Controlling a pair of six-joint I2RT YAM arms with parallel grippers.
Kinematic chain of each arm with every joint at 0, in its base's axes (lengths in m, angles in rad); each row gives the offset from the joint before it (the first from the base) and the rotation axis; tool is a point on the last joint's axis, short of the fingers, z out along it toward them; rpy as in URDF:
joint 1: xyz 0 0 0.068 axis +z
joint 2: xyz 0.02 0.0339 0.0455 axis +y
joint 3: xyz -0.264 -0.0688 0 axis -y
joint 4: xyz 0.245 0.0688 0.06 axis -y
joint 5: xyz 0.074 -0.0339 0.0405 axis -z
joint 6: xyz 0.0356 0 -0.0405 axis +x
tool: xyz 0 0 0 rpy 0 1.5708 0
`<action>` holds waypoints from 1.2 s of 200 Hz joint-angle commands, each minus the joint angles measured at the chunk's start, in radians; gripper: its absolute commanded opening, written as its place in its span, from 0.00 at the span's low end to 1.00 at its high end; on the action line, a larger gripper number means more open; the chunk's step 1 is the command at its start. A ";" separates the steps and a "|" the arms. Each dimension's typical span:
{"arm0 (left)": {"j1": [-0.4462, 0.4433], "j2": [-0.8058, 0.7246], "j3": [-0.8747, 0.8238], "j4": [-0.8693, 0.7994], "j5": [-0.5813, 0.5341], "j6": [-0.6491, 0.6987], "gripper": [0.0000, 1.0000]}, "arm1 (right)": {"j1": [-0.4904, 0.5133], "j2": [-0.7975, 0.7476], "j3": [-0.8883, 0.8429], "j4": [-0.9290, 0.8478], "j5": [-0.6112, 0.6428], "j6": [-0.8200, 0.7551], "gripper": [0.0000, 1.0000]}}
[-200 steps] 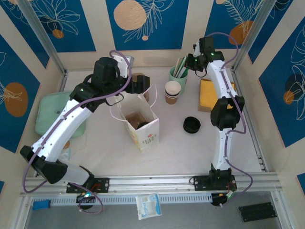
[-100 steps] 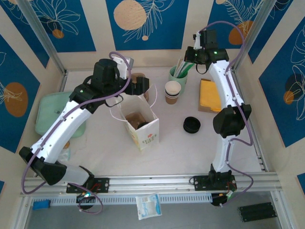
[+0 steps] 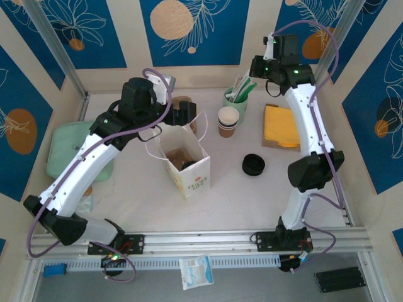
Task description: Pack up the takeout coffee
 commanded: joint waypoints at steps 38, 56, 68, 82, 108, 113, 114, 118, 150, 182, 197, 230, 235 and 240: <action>-0.001 -0.057 -0.023 -0.018 -0.032 0.024 0.99 | 0.025 -0.196 -0.059 0.028 -0.041 0.037 0.00; -0.001 -0.077 -0.034 -0.030 -0.049 0.026 0.99 | 0.044 -0.258 -0.081 0.029 -0.057 0.052 0.00; -0.001 -0.095 -0.043 -0.040 -0.061 0.026 0.99 | 0.065 -0.298 -0.093 0.027 -0.065 0.060 0.00; -0.001 -0.114 -0.061 -0.053 -0.077 0.024 1.00 | 0.091 -0.341 -0.093 0.021 -0.079 0.066 0.00; 0.000 -0.165 -0.096 -0.080 -0.120 0.013 0.99 | 0.145 -0.399 -0.074 -0.012 -0.111 0.081 0.00; -0.001 -0.173 -0.103 -0.087 -0.130 0.010 0.99 | 0.155 -0.408 -0.069 -0.019 -0.114 0.085 0.00; -0.001 -0.175 -0.104 -0.088 -0.132 0.010 0.99 | 0.158 -0.410 -0.069 -0.020 -0.114 0.085 0.00; 0.000 -0.184 -0.109 -0.092 -0.140 0.008 0.99 | 0.167 -0.415 -0.065 -0.026 -0.118 0.087 0.00; -0.001 -0.248 -0.147 -0.131 -0.198 -0.009 0.99 | 0.252 -0.451 -0.034 -0.080 -0.135 0.102 0.00; 0.000 -0.311 -0.185 -0.149 -0.243 -0.032 0.99 | 0.352 -0.454 0.013 -0.157 -0.132 0.104 0.00; -0.001 -0.334 -0.197 -0.159 -0.256 -0.040 0.99 | 0.393 -0.449 0.030 -0.195 -0.125 0.101 0.00; 0.000 -0.373 -0.218 -0.175 -0.275 -0.050 0.99 | 0.485 -0.422 0.062 -0.276 -0.093 0.083 0.00; 0.000 -0.378 -0.220 -0.176 -0.277 -0.051 0.99 | 0.498 -0.416 0.066 -0.290 -0.086 0.080 0.00; -0.001 -0.381 -0.222 -0.177 -0.277 -0.052 0.99 | 0.512 -0.407 0.071 -0.302 -0.080 0.075 0.00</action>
